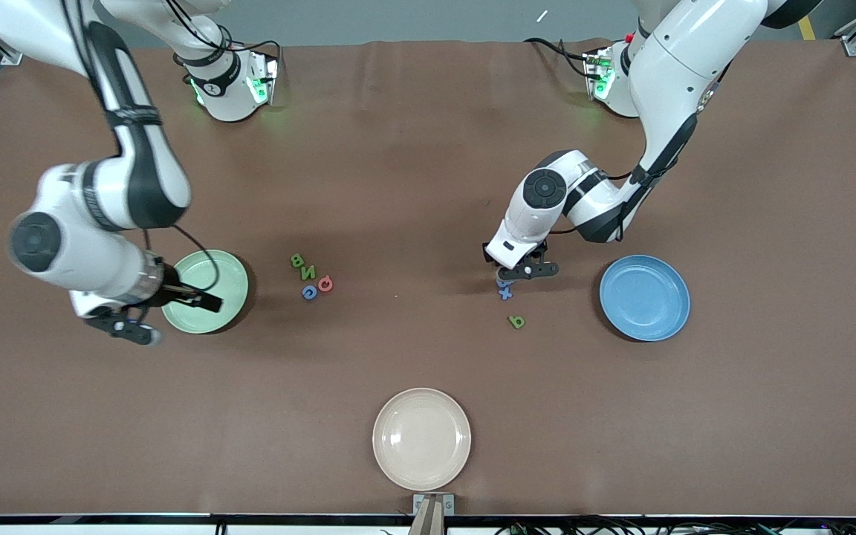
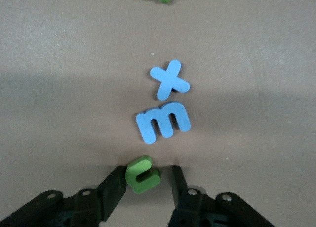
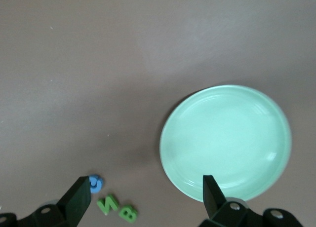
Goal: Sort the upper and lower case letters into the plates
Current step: 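Grasp the green u with the left gripper while the right gripper grasps the c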
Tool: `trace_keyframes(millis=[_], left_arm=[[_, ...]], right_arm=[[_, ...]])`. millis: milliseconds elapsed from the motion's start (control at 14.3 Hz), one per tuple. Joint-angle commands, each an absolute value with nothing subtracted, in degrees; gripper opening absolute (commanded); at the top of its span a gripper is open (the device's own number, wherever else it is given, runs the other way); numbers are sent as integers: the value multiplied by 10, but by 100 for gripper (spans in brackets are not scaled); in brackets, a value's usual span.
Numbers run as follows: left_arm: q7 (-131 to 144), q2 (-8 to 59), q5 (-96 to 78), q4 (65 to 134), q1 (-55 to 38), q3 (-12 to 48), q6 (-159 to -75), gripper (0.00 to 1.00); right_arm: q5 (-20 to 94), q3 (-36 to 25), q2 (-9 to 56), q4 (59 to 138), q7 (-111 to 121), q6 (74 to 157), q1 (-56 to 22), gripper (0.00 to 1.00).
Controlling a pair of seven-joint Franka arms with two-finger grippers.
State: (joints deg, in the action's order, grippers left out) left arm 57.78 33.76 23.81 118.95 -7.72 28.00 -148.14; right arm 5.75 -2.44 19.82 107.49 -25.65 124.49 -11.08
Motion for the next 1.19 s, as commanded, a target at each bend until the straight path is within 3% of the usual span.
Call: trace_keyframes(millis=[0,210,560,1121], left_arm=[[594,345,255,1180,-85,268,-1479,38],[594,344,255,1178,-85,268,-1479,24],[592,318,267,1168,-73,271,-1453,15],[510,245,265,1173,9,276,-1404,12]], right_arm=[[64,-28,207,1123,-296,1312,-140,100],[63,-28,235,1128,-330,1341,-160,100],[62,-29,270,1125,-398,1377,-201,100],[62,-29,315,1127,-461,1433,-243,88]])
